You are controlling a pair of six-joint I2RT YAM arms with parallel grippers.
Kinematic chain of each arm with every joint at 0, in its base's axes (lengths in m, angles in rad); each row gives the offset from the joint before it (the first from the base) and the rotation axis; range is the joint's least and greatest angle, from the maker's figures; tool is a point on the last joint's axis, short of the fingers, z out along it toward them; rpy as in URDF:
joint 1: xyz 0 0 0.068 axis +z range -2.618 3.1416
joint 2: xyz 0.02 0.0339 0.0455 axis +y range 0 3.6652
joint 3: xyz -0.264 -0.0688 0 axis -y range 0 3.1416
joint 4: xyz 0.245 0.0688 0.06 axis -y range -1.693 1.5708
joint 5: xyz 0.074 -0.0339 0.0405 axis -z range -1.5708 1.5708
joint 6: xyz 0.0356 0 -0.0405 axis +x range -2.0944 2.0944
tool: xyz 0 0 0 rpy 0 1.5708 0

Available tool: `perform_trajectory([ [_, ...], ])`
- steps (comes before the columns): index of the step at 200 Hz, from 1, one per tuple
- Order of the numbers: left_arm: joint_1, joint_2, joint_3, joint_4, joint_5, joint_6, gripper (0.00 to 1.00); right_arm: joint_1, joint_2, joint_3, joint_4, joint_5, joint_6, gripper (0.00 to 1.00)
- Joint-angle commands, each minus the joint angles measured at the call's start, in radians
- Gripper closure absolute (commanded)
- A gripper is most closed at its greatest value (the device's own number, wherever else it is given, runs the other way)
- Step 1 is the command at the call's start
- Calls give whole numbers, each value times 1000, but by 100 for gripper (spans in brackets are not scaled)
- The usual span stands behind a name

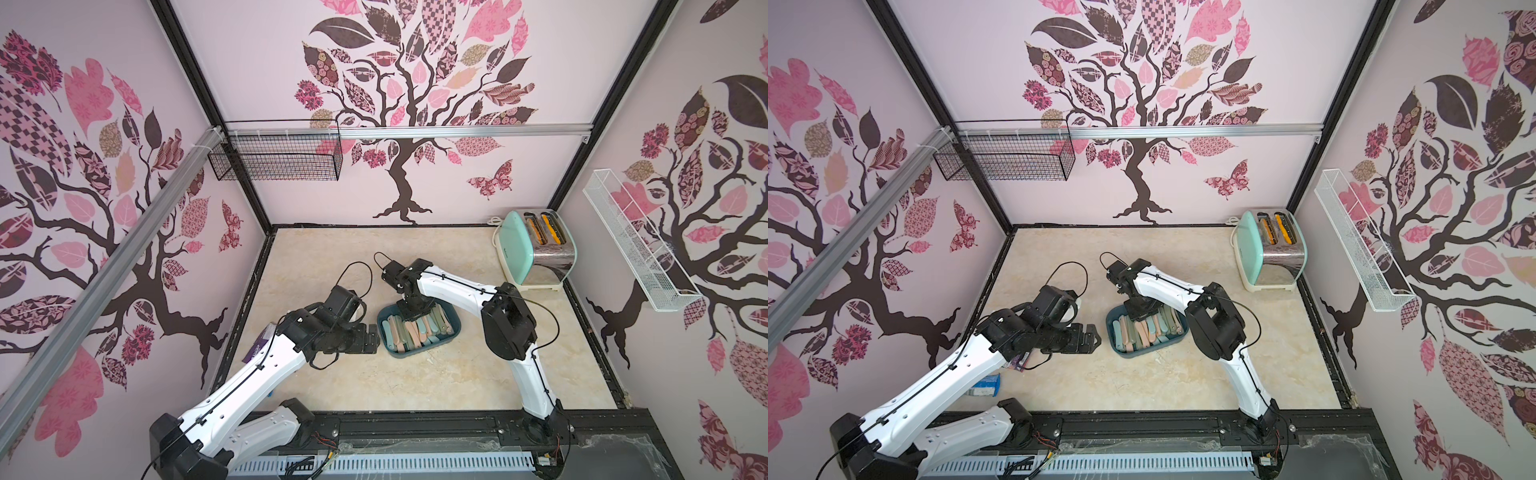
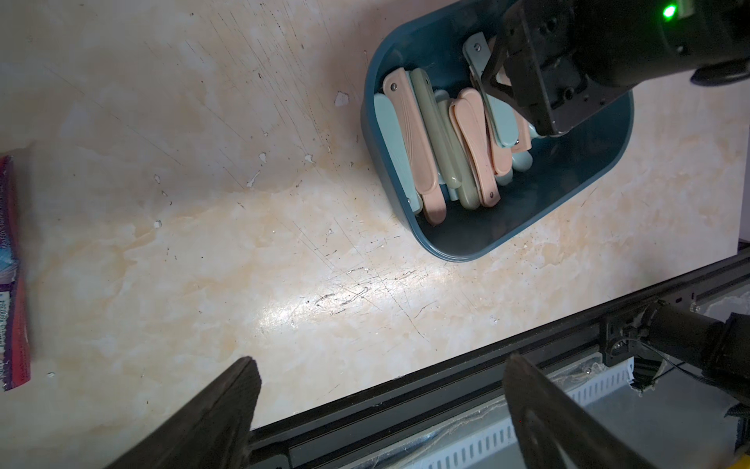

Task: Take the fruit knife out of the storage box
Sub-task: Pick up the fruit knife from the storage box.

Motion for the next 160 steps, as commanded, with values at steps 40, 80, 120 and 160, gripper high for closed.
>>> perform_trajectory([
  [40, 25, -11, 13, 3, 14, 31, 2, -23, 62, 22, -9, -16, -8, 62],
  [80, 37, -29, 2, 2, 18, 21, 2, -25, 52, 13, -6, -22, -5, 78],
  [120, 38, -30, 1, 13, 18, 16, 2, -25, -13, 7, -21, 2, 3, 84],
  [160, 37, -11, 3, 27, 25, 18, 2, -25, -60, 18, -41, 5, 6, 91],
])
